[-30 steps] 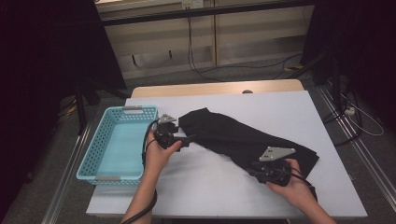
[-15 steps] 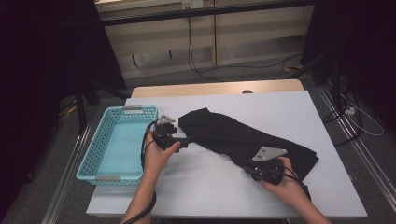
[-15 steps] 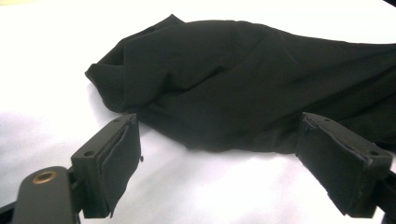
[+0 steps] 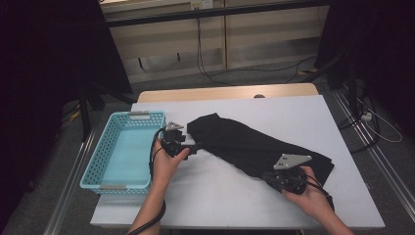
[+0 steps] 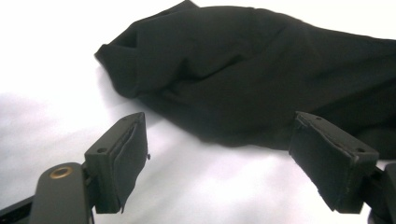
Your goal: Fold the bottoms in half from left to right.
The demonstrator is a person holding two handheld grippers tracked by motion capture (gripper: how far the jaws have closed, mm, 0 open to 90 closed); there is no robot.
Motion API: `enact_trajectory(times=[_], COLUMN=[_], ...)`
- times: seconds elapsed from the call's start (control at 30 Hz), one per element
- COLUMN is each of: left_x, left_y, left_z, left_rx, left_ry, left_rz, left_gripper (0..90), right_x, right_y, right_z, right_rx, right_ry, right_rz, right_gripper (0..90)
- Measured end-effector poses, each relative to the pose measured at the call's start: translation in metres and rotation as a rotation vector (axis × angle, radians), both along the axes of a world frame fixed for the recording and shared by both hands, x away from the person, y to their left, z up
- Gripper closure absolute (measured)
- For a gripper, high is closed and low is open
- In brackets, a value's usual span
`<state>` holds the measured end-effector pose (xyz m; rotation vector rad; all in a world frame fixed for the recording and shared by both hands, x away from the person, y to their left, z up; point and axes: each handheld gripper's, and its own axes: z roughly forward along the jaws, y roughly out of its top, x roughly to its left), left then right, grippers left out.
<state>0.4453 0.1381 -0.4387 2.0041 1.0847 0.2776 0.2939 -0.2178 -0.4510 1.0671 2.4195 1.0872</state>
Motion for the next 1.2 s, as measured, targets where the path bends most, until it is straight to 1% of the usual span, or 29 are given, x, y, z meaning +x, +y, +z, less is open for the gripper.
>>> enact_trajectory(times=[0.1,0.2,0.27,0.33,0.4,0.47,0.53,0.57,0.77,0.83,0.87,0.9,0.93,0.97,1.03,1.07,1.17,1.2], left_x=[0.004,0.007,0.009,0.013,0.016,0.019,0.022,0.024,0.035,0.037,0.039,0.040,0.041,0.042,0.043,0.045,0.048,0.050], left_y=[-0.002,-0.007,-0.008,-0.009,-0.009,-0.010,-0.009,-0.008,-0.004,-0.004,-0.004,-0.004,-0.004,-0.004,-0.004,-0.003,0.000,0.002], left_z=[-0.003,-0.007,-0.008,-0.010,-0.012,-0.016,-0.019,-0.019,-0.021,-0.021,-0.020,-0.019,-0.018,-0.015,-0.009,-0.006,0.002,0.004], left_rx=[0.013,0.020,0.043,0.050,0.078,0.082,0.077,0.089,0.032,0.034,0.026,0.023,0.012,0.010,0.019,0.017,0.015,0.023], left_ry=[0.006,0.010,-0.002,0.000,-0.003,0.010,0.012,0.015,0.042,0.045,0.057,0.068,0.078,0.089,0.090,0.089,0.094,0.090], left_rz=[0.010,0.035,0.057,0.081,0.094,0.095,0.118,0.122,0.141,0.140,0.139,0.134,0.136,0.136,0.136,0.138,0.144,0.147], left_gripper=[20.6,21.4,23.1,25.2,25.3,32.4,32.1,33.3,47.3,51.9,54.1,60.3,64.4,69.6,76.8,80.5,83.4,83.5], right_x=[-0.007,-0.010,-0.011,-0.013,-0.014,-0.015,-0.016,-0.016,-0.018,-0.018,-0.018,-0.018,-0.018,-0.018,-0.018,-0.018,-0.017,-0.018], right_y=[-0.007,-0.012,-0.014,-0.017,-0.021,-0.025,-0.028,-0.030,-0.033,-0.032,-0.032,-0.031,-0.031,-0.030,-0.030,-0.030,-0.031,-0.031], right_z=[0.002,0.002,0.002,0.004,0.004,0.004,0.004,0.003,0.004,0.003,0.002,0.002,0.002,0.002,0.002,0.002,0.002,0.002], right_rx=[0.000,0.001,0.004,0.014,0.017,0.014,0.014,0.016,0.019,0.016,0.014,0.013,0.011,0.010,0.011,0.012,0.013,0.014], right_ry=[0.004,0.016,0.011,0.010,0.014,0.017,0.020,0.019,0.019,0.021,0.021,0.021,0.022,0.020,0.022,0.022,0.025,0.026], right_rz=[0.007,0.007,0.004,0.000,-0.006,-0.013,-0.017,-0.020,-0.023,-0.023,-0.022,-0.017,-0.017,-0.014,-0.011,-0.011,-0.008,-0.008], right_gripper=[86.9,86.9,86.8,86.9,86.9,86.9,86.8,86.8,86.8,86.7,86.7,86.7,86.7,86.7,86.6,86.7,86.7,86.7])
